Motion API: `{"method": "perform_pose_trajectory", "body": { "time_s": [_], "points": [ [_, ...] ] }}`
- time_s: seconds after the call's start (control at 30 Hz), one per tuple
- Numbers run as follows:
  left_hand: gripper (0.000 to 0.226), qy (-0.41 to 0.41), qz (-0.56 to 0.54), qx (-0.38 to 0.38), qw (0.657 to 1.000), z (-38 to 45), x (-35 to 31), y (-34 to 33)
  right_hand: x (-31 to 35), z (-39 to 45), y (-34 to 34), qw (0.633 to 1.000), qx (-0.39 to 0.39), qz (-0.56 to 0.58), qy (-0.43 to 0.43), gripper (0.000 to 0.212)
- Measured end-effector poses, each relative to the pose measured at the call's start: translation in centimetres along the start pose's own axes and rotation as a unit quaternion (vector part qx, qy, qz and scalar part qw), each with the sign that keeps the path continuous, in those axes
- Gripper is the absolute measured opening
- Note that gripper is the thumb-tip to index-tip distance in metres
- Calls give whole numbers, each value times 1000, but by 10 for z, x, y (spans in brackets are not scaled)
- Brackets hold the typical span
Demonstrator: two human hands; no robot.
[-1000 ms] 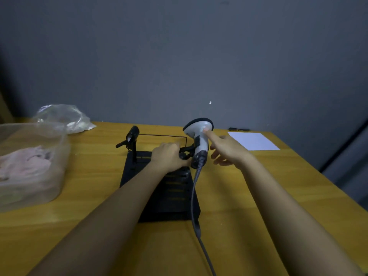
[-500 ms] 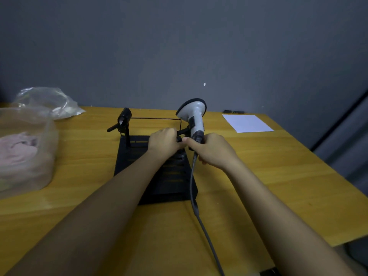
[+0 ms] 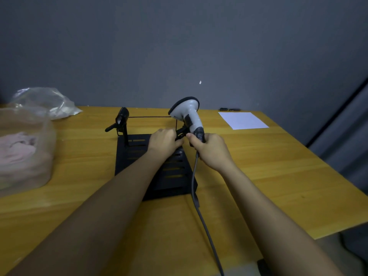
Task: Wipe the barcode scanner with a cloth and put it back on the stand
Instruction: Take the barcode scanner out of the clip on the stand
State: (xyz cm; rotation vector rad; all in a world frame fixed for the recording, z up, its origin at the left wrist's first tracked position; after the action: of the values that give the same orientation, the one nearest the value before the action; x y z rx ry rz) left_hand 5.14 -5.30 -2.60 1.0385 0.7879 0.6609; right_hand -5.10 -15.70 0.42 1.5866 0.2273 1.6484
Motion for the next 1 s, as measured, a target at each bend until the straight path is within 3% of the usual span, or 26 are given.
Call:
{"method": "perform_pose_trajectory", "body": {
  "time_s": [0.3, 0.5, 0.57, 0.73, 0.8, 0.9, 1.0],
  "points": [
    [29, 24, -15, 8, 1000, -1, -3, 3, -4, -8, 13, 992, -68, 101, 32, 59],
    [30, 49, 17, -3, 999, 2, -3, 14, -3, -10, 27, 981, -45, 178, 62, 54],
    [38, 43, 59, -12, 997, 4, -6, 19, -3, -11, 30, 977, -31, 201, 60, 43],
    [86, 59, 85, 23, 994, 2, -6, 34, 3, -19, 40, 965, 23, 255, 66, 33],
    [89, 60, 51, -13, 997, -6, -5, 52, 8, -24, 42, 963, 46, 255, 75, 31],
    [63, 68, -80, -58, 993, -29, -7, 85, 15, -33, 41, 959, 73, 260, 89, 30],
    [35, 89, -277, -15, 957, -60, -10, 106, 24, -45, 35, 951, 93, 274, 109, 30]
  ]
}}
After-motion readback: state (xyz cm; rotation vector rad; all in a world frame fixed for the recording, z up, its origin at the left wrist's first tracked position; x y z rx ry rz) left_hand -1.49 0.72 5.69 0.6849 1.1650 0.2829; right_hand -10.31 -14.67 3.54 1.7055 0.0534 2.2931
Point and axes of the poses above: each hand's wrist, its own z-axis towards the middle knuckle, its own y-axis out of the back of the hand, x = y × z, the point moved 4 cm from there along z, towards the middle knuckle, and after that the axes turned 5 degrees about z, right-handed, at the moved point
